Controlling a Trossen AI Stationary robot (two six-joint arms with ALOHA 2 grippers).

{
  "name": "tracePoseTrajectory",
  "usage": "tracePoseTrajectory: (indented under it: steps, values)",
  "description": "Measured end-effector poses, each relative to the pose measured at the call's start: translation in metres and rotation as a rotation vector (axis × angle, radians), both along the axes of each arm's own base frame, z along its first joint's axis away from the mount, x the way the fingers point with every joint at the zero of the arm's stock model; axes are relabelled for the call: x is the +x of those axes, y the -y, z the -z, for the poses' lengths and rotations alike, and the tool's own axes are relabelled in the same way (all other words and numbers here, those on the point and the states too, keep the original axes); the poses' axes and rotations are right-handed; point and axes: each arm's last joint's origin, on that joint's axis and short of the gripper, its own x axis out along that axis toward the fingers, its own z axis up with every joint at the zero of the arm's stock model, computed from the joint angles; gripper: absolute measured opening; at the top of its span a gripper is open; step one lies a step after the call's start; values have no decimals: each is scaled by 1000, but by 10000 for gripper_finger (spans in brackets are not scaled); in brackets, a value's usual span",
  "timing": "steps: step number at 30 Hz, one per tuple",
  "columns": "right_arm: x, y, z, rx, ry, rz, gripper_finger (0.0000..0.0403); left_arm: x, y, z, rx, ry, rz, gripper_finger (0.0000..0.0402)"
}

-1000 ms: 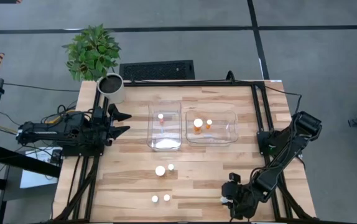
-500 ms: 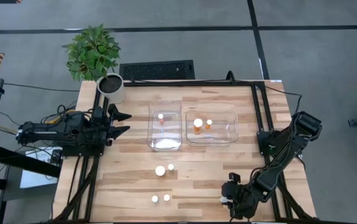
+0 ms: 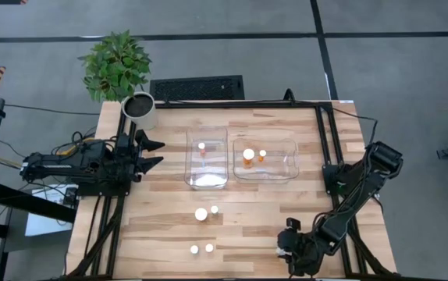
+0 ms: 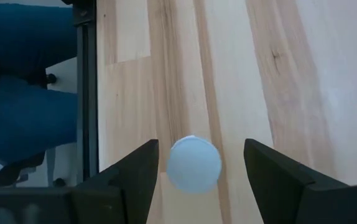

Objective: Pick and place medicine bottles into bin by pill shape (circle, oval)
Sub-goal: Put the yellow pill bottle into the left transparent bin

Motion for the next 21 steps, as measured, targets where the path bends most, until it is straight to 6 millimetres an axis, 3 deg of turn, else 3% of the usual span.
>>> tracePoseTrajectory:
  steps: [5,15,21]
  values:
    - [1,-4,12,-16,-23,-6,244,0,0,0,-2,5,0,270]
    - [2,-4,10,-18,-17,-5,244,0,0,-1,-5,10,0,270]
    - [2,-3,11,-32,-27,-5,214,0,0,-1,-5,9,0,270]
